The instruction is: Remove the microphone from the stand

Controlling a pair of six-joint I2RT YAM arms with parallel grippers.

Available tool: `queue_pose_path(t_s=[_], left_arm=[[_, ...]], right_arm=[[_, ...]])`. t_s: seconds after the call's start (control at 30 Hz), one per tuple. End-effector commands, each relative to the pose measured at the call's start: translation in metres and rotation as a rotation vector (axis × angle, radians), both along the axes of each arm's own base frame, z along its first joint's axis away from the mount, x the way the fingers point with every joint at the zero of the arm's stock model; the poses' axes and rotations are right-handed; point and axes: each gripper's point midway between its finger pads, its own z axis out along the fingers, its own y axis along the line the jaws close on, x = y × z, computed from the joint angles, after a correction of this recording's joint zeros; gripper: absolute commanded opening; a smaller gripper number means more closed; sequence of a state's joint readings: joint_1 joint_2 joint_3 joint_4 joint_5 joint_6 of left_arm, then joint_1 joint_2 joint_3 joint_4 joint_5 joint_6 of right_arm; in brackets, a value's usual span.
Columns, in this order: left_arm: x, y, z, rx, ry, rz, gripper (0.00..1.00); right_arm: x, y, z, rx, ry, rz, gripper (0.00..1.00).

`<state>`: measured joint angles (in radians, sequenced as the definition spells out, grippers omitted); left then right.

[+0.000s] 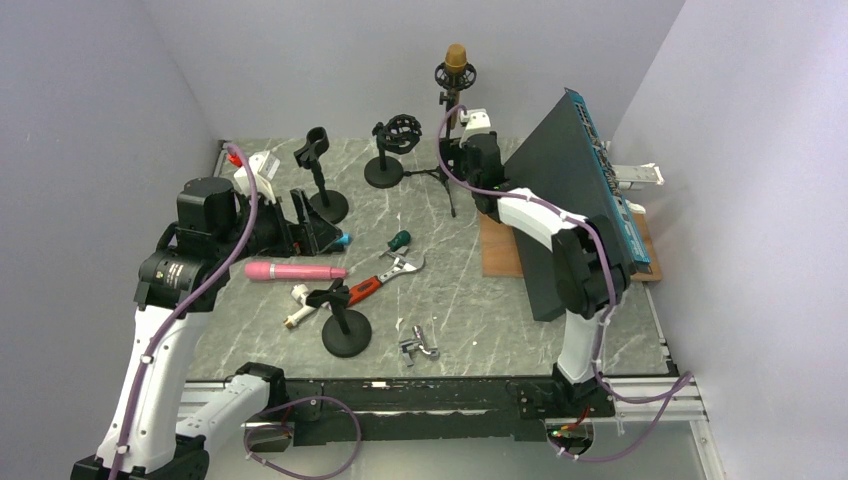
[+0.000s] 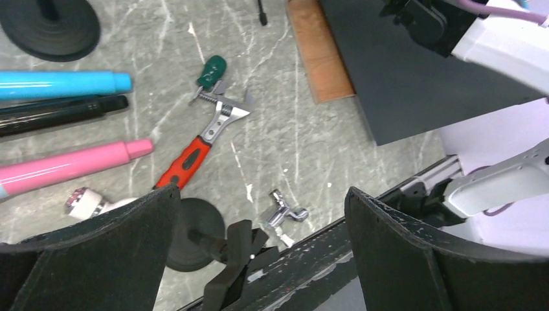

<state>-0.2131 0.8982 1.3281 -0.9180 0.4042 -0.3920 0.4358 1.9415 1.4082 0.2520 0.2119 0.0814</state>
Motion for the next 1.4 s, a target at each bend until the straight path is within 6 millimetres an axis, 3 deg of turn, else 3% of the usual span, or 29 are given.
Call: queue_pose_path(t_s=[0.0, 0.33, 0.47, 0.6, 0.8, 1.13, 1.37], left_arm=[[-0.001, 0.016, 0.007, 0.091, -0.071, 0.039, 0.99], [0.007, 0.028, 0.005, 0.164, -0.070, 0.078, 0.99], [0.009, 0.030, 0.007, 0.175, -0.065, 0.084, 0.99], [0.009, 0.031, 0.007, 0.179, -0.056, 0.089, 0.99], [0.011, 0.028, 0.005, 0.170, -0.044, 0.079, 0.99], [0.012, 0.020, 0.003, 0.134, -0.031, 0.054, 1.00], [0.014, 0.006, 0.003, 0.064, -0.004, 0.016, 0.99]], right_arm=[[0.039, 0.002, 0.059, 0.030, -0.214, -0.025, 0.82], [0.080, 0.009, 0.057, 0.033, -0.310, 0.015, 0.68], [0.088, 0.014, 0.057, 0.041, -0.328, 0.042, 0.59], [0.087, 0.023, 0.053, 0.066, -0.322, 0.084, 0.44], [0.071, 0.034, 0.045, 0.111, -0.288, 0.158, 0.23], [0.026, 0.031, 0.045, 0.077, -0.235, 0.251, 0.00], [-0.023, 0.031, 0.045, 0.107, -0.205, 0.347, 0.00]])
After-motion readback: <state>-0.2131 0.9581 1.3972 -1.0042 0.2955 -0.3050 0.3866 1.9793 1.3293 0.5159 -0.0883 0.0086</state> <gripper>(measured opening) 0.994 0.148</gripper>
